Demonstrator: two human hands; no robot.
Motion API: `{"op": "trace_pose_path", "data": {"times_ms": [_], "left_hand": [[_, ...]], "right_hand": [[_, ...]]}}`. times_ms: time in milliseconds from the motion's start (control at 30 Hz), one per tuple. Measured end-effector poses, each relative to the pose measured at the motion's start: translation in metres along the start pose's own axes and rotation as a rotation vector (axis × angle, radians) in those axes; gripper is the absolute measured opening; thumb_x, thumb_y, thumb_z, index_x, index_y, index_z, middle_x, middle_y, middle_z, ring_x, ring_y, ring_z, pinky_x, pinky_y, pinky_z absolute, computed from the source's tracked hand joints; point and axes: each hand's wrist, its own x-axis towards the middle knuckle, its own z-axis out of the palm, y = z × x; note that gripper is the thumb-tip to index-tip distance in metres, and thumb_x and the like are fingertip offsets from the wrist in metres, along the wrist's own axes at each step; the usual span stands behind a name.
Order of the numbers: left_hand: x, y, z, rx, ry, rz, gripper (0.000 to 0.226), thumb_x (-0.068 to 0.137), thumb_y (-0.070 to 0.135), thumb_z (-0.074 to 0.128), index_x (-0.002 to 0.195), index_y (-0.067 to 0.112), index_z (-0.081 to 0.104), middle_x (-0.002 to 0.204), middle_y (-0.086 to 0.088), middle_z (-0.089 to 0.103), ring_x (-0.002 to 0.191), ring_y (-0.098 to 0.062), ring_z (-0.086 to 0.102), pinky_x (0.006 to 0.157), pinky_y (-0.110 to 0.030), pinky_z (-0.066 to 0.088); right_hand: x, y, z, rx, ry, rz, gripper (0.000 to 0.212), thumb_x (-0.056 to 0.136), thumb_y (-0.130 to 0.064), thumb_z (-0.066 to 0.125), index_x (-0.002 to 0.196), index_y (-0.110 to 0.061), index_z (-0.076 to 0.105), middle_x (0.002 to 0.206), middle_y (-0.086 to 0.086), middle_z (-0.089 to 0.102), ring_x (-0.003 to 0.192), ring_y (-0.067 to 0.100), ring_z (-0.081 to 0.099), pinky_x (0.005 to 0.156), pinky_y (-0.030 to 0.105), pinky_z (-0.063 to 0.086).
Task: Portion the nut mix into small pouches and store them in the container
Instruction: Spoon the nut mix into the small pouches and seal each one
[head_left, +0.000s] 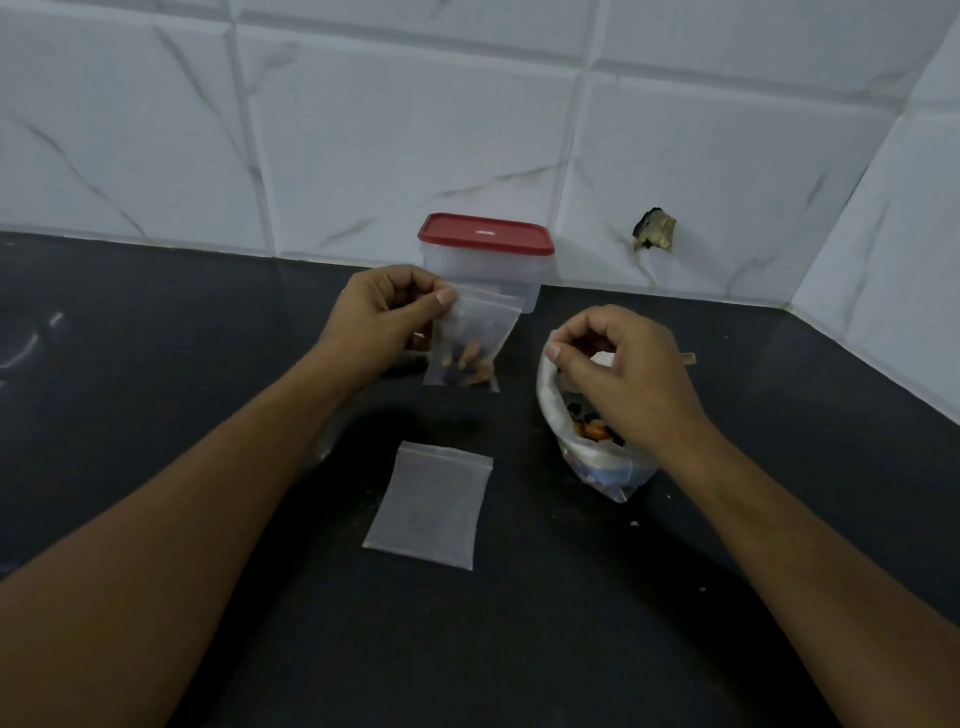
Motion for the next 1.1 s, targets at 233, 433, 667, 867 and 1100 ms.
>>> {"op": "trace_pose_path", "data": {"times_ms": [233,433,667,867,1100], "left_hand": [[0.008,-0.006,-0.019,0.093,0.132,-0.064,0.01,0.098,0.015,0.067,0.105,0.011,0.073,0.092,-0.007,0.076,0.078,-0.014,0.071,0.062,-0.022,0.055],[0.013,-0.009,-0.029,0.2,0.223,-0.128,0.014,0.096,0.014,0.069,0.105,0.019,0.058,0.1,-0.005,0.071,0.078,-0.019,0.074,0.062,-0.028,0.057],[0.015,-0.018,-0.036,0.585,0.254,-0.063,0.019,0.095,0.011,0.062,0.094,0.026,0.074,0.105,0.004,0.07,0.077,-0.019,0.069,0.073,-0.04,0.062],[0.014,-0.019,-0.037,0.691,0.236,-0.054,0.016,0.094,0.018,0.065,0.102,0.028,0.075,0.107,0.008,0.07,0.08,-0.006,0.064,0.073,-0.028,0.053],[0.012,-0.016,-0.037,0.822,0.168,-0.051,0.022,0.092,0.032,0.072,0.113,0.026,0.072,0.119,0.005,0.069,0.098,-0.011,0.062,0.081,-0.031,0.05]], "right_hand": [[-0.008,-0.026,0.015,-0.202,-0.264,-0.286,0.011,0.094,-0.034,0.07,0.102,-0.027,0.074,0.097,-0.016,0.067,0.094,0.001,0.062,0.088,0.031,0.052],[-0.017,-0.045,0.023,-0.408,-0.45,-0.391,0.031,0.098,-0.054,0.058,0.111,-0.03,0.072,0.106,-0.015,0.066,0.101,0.002,0.057,0.101,0.034,0.039],[-0.023,-0.05,0.032,-0.533,-0.559,-0.399,0.043,0.098,-0.064,0.047,0.117,-0.033,0.07,0.111,-0.015,0.063,0.104,0.004,0.057,0.107,0.037,0.037],[-0.023,-0.05,0.033,-0.423,-0.55,-0.382,0.019,0.098,-0.05,0.06,0.104,-0.033,0.068,0.102,-0.017,0.062,0.098,0.001,0.055,0.1,0.031,0.04],[-0.023,-0.047,0.03,-0.151,-0.479,-0.289,0.005,0.095,-0.031,0.07,0.097,-0.025,0.07,0.091,-0.015,0.068,0.09,0.002,0.064,0.084,0.026,0.054]]}}
